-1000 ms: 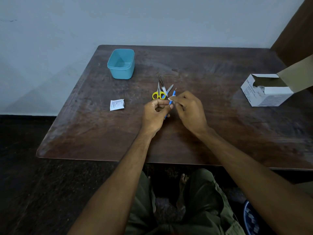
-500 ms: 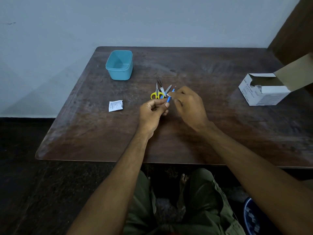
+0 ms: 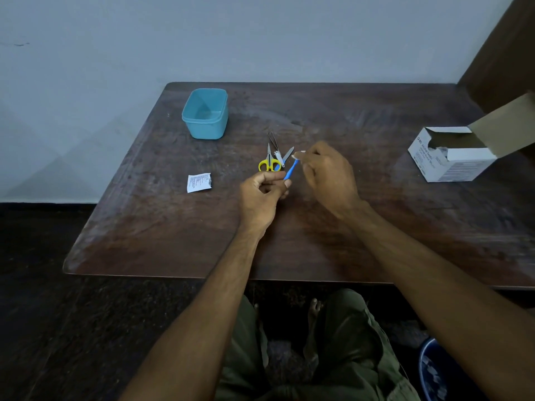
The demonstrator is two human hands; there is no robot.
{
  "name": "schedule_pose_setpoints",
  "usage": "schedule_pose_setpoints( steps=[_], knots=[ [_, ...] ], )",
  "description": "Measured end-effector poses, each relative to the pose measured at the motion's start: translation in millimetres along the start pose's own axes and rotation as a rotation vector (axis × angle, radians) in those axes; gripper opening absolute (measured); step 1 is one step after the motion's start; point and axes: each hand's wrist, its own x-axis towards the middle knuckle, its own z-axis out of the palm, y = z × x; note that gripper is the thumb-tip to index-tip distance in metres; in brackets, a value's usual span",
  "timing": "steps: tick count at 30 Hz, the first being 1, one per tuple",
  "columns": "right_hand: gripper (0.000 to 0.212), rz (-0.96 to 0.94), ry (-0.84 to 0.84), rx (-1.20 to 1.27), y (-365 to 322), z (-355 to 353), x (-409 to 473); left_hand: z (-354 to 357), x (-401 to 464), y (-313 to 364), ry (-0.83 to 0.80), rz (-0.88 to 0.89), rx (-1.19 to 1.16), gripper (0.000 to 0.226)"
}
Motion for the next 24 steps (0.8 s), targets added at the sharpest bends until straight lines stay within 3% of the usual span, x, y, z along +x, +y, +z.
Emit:
schedule_pose_setpoints(
  steps=[5, 10, 18, 24],
  knots=[
    [0.022, -0.145, -0.046, -0.03, -10, 4, -21, -1, 1, -1, -0.002, 0.004, 0.002, 0.022],
    [0.032, 0.043, -0.044, 0.063, 1, 2, -4, 0, 1, -2, 0.02, -0.007, 0.0, 0.02],
    [0.032, 0.065, -0.071, 0.11, -15, 9, -17, 0, 2, -2, 0.008, -0.009, -0.016, 0.018],
    [0.025, 0.261, -0.012, 0.291, -13, 15, -10, 1, 2, 0, -0.033, -0.025, -0.059, 0.021]
  ],
)
